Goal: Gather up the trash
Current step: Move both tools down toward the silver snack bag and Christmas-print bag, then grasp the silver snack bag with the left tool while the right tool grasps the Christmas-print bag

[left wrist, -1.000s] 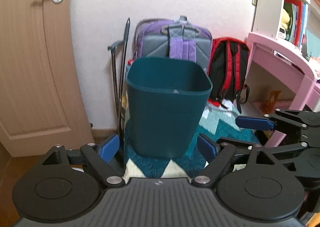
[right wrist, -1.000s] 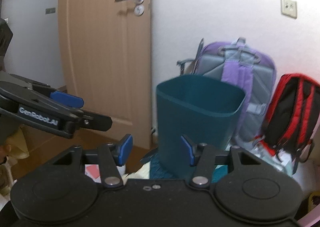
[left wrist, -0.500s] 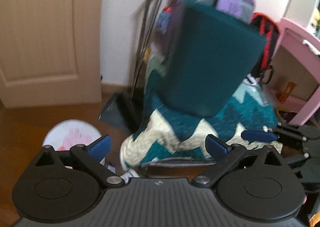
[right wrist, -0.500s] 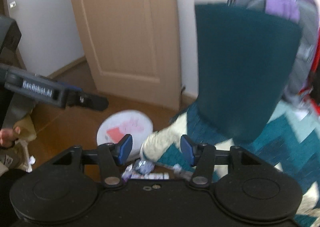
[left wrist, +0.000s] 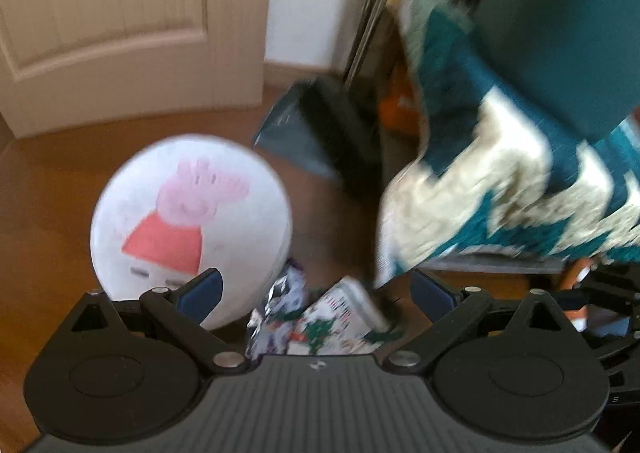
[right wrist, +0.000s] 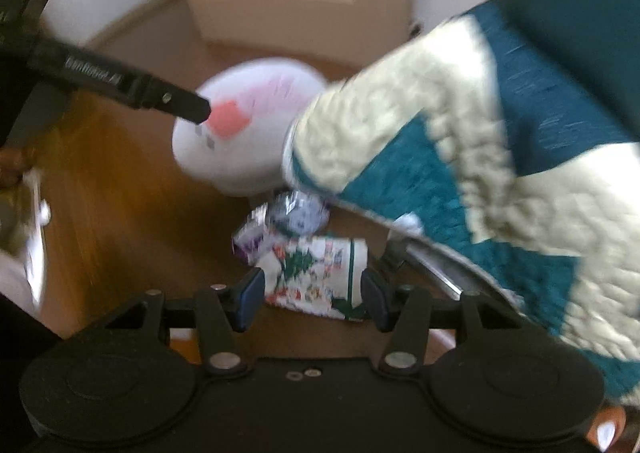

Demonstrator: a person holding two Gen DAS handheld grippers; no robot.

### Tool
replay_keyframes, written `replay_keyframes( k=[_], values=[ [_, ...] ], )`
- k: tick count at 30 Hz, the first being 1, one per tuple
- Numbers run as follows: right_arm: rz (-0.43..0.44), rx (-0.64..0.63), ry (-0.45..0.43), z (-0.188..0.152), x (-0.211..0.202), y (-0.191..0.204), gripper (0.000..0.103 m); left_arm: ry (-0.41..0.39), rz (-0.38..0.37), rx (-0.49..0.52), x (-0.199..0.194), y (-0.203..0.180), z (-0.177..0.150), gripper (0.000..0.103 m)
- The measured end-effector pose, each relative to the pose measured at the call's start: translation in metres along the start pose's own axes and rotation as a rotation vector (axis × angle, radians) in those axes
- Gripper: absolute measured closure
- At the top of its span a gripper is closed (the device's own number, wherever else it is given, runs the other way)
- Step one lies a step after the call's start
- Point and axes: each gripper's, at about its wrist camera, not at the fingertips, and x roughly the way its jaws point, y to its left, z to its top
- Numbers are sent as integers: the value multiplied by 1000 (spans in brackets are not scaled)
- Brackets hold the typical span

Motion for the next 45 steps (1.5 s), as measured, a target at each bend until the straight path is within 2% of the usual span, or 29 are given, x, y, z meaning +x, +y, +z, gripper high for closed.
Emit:
replay_keyframes(
  k=[7, 12, 20, 28, 31, 34, 36, 37, 39, 40, 41, 43, 45],
  values=[
    [23, -227, 148, -19, 89, 30, 50, 137, 27, -32, 86, 33, -46, 2],
    [36, -323, 193, -27, 139, 44, 50, 208, 48, -84, 142, 52, -75, 2],
    [40, -495, 221, -37, 214, 69, 50, 237, 76, -151, 201, 71, -100, 3],
    [16, -645, 272, -54, 271, 84, 53, 260, 93, -150, 236, 73, -119, 4],
    [1, -679, 301, -58, 285, 86, 54, 272, 85, -180, 248, 77, -121, 14],
    [-7, -671, 306, -58, 291, 86, 54, 271, 75, -196, 252, 79, -120, 19],
    [-20, -687, 320, -59, 293, 88, 55, 268, 70, -189, 254, 77, -118, 28],
    [-34, -707, 332, -62, 295, 90, 58, 272, 60, -189, 255, 77, -118, 39],
    [-50, -734, 341, -65, 296, 92, 67, 279, 53, -190, 257, 76, -117, 44],
    [-58, -734, 346, -65, 296, 91, 87, 278, 51, -188, 256, 75, -117, 46],
    [-72, -730, 348, -64, 296, 91, 91, 276, 42, -183, 255, 74, -117, 52],
    [-52, -685, 356, -60, 292, 86, 93, 273, 37, -174, 252, 72, -117, 60],
    [-49, -662, 347, -56, 286, 81, 94, 278, 59, -165, 250, 71, -117, 61]
  ],
)
